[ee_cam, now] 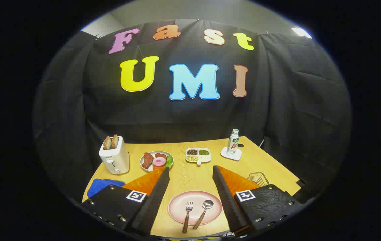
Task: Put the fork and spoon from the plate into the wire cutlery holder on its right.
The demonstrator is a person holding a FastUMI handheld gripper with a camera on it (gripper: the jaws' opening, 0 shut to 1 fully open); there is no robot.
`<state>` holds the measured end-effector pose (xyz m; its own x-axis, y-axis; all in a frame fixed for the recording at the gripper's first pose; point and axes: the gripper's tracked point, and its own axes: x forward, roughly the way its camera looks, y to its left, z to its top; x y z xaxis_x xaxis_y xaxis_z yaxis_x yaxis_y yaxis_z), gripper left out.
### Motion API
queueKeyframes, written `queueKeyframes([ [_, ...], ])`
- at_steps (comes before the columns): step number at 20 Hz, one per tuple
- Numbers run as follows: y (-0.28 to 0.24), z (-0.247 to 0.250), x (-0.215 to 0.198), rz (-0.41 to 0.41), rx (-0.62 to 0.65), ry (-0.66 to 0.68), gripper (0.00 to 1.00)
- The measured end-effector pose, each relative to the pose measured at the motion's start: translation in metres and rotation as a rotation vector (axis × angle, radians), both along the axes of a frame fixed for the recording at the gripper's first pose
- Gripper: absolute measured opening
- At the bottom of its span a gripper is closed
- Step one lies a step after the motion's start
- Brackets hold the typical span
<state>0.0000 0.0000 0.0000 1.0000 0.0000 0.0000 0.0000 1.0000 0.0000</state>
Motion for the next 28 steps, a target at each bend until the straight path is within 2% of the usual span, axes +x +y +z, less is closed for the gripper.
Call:
queueKeyframes([
  [17, -0.015, -0.028, 0.017, -0.050, 0.017, 0.105, 0.82],
  [22, -0.026, -0.065, 0.025, -0.104, 0.063, 0.213, 0.82],
  [28, -0.042, -0.132, 0.037, -0.194, 0.095, 0.414, 0.83],
])
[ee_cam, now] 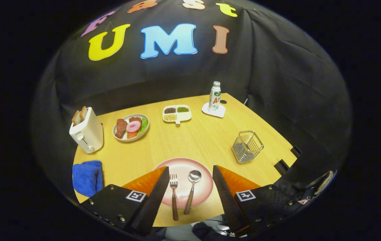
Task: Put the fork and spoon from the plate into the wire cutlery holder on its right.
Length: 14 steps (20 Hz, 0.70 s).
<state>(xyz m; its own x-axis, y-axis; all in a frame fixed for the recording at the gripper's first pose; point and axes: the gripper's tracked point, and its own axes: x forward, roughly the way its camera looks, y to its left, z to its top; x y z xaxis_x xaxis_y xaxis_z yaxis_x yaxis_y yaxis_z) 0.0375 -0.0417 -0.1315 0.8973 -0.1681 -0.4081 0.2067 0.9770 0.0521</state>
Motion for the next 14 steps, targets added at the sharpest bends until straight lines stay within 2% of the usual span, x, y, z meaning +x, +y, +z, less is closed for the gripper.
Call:
queueKeyframes([
  [6, -0.016, -0.064, 0.012, -0.101, 0.024, 0.224, 0.83],
  [14, -0.009, -0.124, 0.032, -0.114, 0.080, 0.392, 0.82],
])
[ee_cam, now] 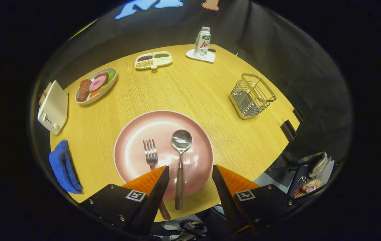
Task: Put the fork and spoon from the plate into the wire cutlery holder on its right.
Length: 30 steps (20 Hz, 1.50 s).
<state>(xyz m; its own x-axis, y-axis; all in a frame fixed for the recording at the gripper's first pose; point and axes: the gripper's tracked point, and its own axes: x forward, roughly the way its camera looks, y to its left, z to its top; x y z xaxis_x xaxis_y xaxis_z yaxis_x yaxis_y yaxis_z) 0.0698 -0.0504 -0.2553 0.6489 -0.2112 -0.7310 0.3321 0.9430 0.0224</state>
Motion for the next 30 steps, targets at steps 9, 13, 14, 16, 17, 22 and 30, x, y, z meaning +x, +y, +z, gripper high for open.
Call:
queueKeyframes([
  [9, 0.014, -0.034, 0.014, 0.055, 0.028, 0.072, 0.81],
  [13, 0.021, -0.043, 0.019, 0.068, 0.088, 0.069, 0.81],
  [14, 0.019, -0.048, 0.017, 0.067, 0.087, 0.089, 0.81],
  [16, 0.020, -0.048, 0.019, 0.071, 0.111, 0.086, 0.68],
  [17, 0.020, -0.047, 0.019, 0.068, 0.117, 0.086, 0.64],
  [22, 0.023, -0.050, 0.020, 0.095, 0.136, 0.126, 0.20],
  [30, 0.023, -0.041, 0.015, 0.157, 0.018, 0.160, 0.05],
])
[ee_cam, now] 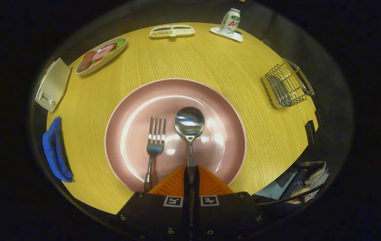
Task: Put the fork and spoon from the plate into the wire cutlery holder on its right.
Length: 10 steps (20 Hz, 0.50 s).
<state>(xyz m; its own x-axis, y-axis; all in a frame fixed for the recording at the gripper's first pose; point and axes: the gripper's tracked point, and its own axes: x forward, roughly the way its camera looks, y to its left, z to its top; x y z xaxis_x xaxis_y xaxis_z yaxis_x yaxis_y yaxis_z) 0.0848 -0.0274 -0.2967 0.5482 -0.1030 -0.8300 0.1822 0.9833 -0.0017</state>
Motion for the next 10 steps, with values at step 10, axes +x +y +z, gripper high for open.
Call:
queueKeyframes([
  [10, -0.005, 0.057, -0.007, 0.002, -0.105, -0.096, 0.05],
])
